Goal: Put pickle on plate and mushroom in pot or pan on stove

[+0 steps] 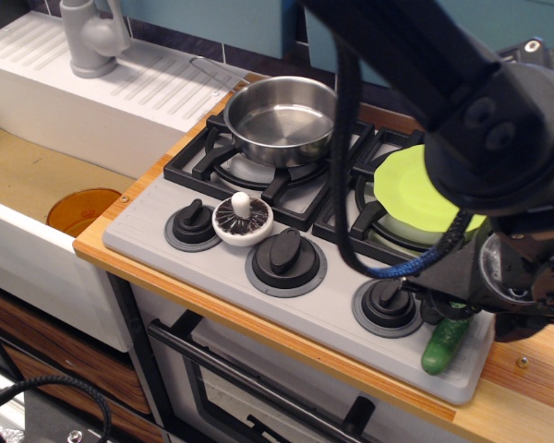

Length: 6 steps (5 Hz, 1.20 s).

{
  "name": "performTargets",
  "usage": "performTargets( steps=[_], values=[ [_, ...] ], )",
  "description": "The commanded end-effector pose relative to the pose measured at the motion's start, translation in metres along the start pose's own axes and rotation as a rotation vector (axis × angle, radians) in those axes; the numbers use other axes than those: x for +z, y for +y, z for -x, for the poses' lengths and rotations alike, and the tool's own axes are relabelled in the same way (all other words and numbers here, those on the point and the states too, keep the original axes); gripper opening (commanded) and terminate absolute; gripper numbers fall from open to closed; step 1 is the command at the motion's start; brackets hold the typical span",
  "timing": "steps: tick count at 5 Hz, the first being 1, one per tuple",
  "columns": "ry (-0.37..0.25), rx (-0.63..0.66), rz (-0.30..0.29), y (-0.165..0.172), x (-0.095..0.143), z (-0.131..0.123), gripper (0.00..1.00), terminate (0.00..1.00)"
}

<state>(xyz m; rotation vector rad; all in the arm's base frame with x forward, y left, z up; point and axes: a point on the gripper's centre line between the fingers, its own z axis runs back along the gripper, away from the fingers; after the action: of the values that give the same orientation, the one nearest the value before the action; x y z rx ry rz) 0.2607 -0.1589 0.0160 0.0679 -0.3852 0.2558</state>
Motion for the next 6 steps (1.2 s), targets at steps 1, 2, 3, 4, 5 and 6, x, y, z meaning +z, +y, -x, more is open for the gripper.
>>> performTargets(
  steps=[1,2,3,4,5,6],
  values=[
    [0.042,0.01,0.015,-0.003,0.021,-0.006,0.0,0.0],
    [0.066,0.01,0.018,-0.003,0.031,-0.012,0.0,0.0],
    [0.106,-0.006,0.0,0.003,0.052,-0.025,0.0,0.0],
    [0.125,-0.044,-0.05,0.014,0.074,-0.052,0.0,0.0],
    [0.106,-0.098,-0.046,0.029,0.065,-0.085,0.0,0.0],
    [0.101,-0.143,-0.044,0.042,0.055,-0.119,0.0,0.0]
  ],
)
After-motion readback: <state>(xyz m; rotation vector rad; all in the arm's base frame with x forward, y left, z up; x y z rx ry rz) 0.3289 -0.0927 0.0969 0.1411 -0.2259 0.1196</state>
